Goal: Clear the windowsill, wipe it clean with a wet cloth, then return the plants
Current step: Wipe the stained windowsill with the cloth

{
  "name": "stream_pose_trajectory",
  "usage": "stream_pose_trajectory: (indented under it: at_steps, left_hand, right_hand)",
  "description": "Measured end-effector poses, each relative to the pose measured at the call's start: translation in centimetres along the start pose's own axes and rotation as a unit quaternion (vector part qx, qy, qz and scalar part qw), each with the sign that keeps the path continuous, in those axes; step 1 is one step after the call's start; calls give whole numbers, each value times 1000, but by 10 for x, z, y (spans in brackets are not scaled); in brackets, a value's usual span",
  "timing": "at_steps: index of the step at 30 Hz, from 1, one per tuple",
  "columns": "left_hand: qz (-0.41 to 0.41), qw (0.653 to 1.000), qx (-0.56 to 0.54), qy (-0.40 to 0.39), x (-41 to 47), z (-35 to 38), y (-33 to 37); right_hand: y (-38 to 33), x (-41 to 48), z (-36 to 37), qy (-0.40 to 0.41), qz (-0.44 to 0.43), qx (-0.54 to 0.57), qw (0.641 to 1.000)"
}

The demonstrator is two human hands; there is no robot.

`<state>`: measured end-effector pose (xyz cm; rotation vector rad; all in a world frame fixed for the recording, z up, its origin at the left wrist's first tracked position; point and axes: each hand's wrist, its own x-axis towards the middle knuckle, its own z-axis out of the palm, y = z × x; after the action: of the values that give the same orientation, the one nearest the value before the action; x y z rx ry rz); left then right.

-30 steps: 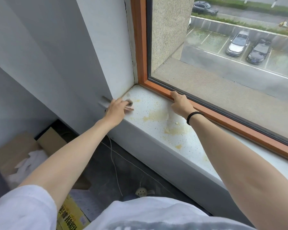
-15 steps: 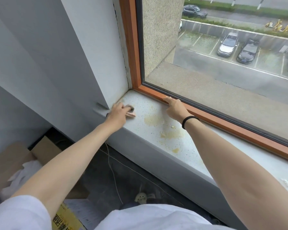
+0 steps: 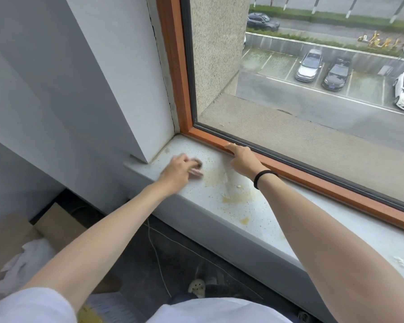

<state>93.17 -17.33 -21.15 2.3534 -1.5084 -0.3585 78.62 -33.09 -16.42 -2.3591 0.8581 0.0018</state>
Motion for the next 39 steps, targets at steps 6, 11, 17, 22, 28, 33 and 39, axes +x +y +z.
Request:
stream_pose_trajectory:
  at_steps: [6,11,17,22,28,33,39]
  left_hand:
    - [28,997,-68,38,31,-27,-3]
    - [-114,992,-15,57,66,-17,-11]
    - [144,985,-27,-92,41,2,40]
    - [100,995,-20,-2,69,-30,12]
    - [-137,986,45,89,71,0,13]
    - [122,991,-21,-49,55,6,47]
    - [46,998,-34,36,79,-10,21]
  right_hand:
    - [1,0,-2,7,8,-3,1000]
    - [0,1,-3,5,15,6,1000]
    - [3,3,-4,-1,14,5,1000]
    - [5,6,-5,0,14,6,1000]
    - [6,5,0,-6,-1,-9,1000]
    - [8,13,1,-6,-12,10,1000]
    - [8,13,-4,-14,-25,-20,999]
